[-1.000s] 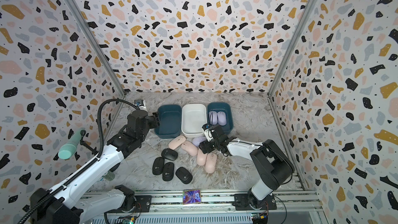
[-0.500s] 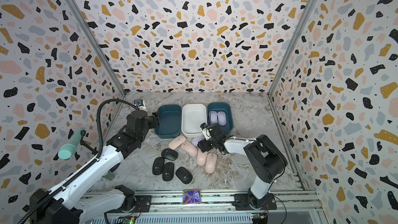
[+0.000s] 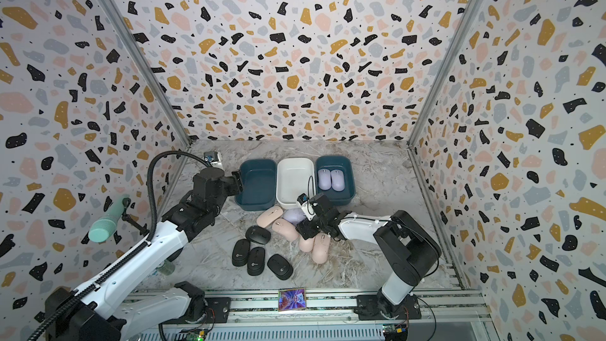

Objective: Place the mice by color into the storage box
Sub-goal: Pick up the mouse from the center of the board.

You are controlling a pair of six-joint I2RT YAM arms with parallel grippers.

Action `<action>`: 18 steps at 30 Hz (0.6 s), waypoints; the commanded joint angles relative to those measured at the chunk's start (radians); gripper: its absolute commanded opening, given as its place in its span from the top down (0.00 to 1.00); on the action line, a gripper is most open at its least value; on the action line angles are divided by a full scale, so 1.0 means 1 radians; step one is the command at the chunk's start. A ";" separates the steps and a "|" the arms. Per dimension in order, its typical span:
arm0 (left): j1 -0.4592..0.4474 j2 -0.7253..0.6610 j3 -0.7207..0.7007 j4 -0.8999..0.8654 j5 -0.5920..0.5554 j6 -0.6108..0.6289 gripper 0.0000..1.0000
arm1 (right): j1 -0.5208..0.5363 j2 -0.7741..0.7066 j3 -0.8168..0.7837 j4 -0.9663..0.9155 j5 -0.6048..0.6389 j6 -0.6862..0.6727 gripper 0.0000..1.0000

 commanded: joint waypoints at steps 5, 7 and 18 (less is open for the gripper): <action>-0.006 -0.022 -0.013 0.022 0.005 -0.003 0.27 | 0.008 0.003 0.057 -0.039 0.088 -0.017 0.20; -0.006 -0.026 -0.015 0.019 0.003 -0.003 0.27 | 0.009 0.025 0.080 -0.040 0.097 -0.032 0.20; -0.005 -0.040 -0.022 0.012 -0.010 0.004 0.27 | 0.008 0.139 0.175 -0.033 0.095 -0.066 0.19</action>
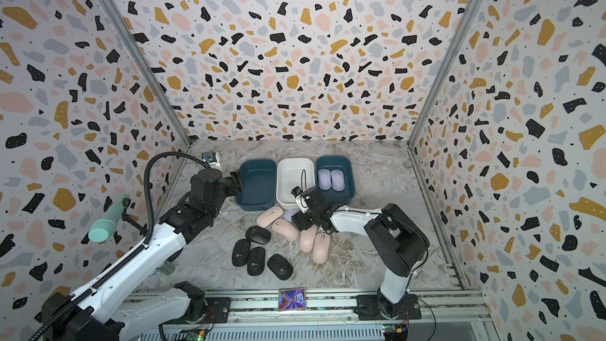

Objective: Place the mice by color into the storage box
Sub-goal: Pick up the mouse from the center of the board.

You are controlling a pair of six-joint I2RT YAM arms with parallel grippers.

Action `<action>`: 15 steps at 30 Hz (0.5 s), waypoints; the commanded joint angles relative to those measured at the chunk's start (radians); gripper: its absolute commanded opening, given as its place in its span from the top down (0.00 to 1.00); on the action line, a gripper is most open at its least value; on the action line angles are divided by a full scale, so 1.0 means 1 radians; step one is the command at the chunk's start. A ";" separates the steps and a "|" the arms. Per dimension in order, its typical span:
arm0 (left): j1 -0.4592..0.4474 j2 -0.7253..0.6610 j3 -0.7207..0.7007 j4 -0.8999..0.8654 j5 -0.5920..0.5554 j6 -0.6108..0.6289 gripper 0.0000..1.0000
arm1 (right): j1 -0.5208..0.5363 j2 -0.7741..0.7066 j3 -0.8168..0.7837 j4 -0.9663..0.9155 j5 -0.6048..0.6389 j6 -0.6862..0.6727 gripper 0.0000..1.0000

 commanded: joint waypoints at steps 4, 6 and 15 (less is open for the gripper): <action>-0.006 -0.014 -0.018 0.015 -0.011 0.008 0.27 | 0.001 0.043 0.042 -0.023 -0.010 -0.034 0.19; -0.006 -0.013 -0.018 0.015 -0.014 0.010 0.27 | 0.000 0.056 0.046 -0.027 -0.009 -0.041 0.19; -0.006 -0.006 -0.024 0.019 -0.017 0.011 0.27 | -0.002 0.072 0.045 -0.030 -0.037 -0.046 0.20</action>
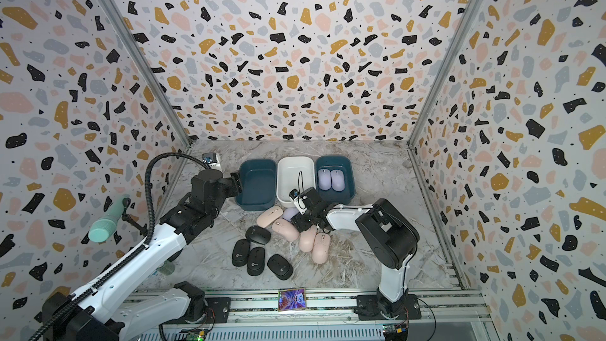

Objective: Place the mice by color into the storage box
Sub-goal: Pick up the mouse from the center of the board.

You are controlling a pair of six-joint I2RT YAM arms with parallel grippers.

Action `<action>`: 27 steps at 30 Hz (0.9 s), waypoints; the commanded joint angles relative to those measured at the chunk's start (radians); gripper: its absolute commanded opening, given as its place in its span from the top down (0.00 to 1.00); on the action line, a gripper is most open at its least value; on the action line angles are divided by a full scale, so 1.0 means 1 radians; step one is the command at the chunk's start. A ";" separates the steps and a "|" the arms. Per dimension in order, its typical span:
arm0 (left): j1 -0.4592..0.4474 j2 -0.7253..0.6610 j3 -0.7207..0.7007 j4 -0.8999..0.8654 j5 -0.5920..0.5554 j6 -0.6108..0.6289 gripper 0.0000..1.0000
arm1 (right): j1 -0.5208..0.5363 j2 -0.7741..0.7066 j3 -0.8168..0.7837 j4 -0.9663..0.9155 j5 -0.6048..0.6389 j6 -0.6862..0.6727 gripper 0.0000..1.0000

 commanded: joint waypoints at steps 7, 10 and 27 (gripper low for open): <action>-0.006 -0.002 -0.011 0.019 -0.016 0.014 0.27 | 0.000 0.002 0.024 -0.019 -0.041 0.003 0.32; -0.006 -0.005 -0.010 0.016 -0.018 0.014 0.27 | 0.000 -0.005 0.018 -0.023 -0.046 0.005 0.36; -0.006 -0.017 -0.014 0.014 -0.011 0.004 0.27 | 0.000 -0.108 -0.027 -0.047 -0.065 0.023 0.45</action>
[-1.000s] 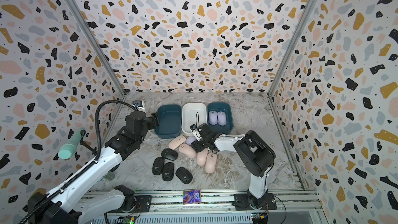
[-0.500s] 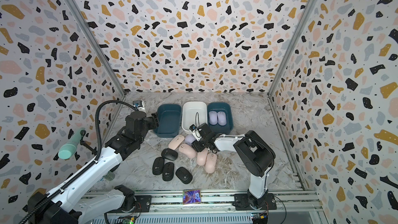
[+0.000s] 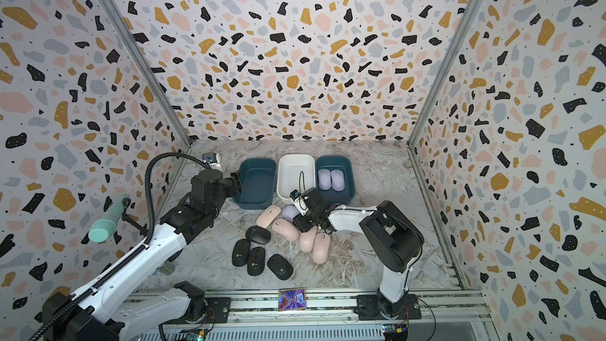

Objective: Place the mice by color into the storage box
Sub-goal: Pick up the mouse from the center of the board.

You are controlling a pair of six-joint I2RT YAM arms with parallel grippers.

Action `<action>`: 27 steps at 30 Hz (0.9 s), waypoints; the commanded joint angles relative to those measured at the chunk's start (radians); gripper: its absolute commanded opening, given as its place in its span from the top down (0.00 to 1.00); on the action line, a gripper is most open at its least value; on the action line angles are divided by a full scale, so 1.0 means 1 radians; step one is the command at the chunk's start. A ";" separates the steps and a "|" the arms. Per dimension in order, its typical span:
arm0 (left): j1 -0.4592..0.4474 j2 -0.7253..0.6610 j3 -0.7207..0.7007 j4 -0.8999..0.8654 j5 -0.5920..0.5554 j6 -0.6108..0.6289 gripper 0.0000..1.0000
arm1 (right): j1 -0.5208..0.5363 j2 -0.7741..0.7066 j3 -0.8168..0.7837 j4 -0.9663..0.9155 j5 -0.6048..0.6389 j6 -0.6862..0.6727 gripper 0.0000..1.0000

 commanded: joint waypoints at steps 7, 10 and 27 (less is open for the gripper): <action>-0.006 -0.026 -0.014 0.012 -0.010 0.000 0.27 | 0.000 -0.095 -0.024 -0.033 -0.028 0.024 0.46; -0.006 -0.027 -0.012 0.009 -0.011 -0.002 0.27 | 0.000 -0.121 -0.038 -0.035 -0.031 0.033 0.46; -0.006 -0.038 -0.011 0.007 -0.015 0.003 0.27 | 0.009 -0.255 -0.095 -0.069 -0.066 0.099 0.46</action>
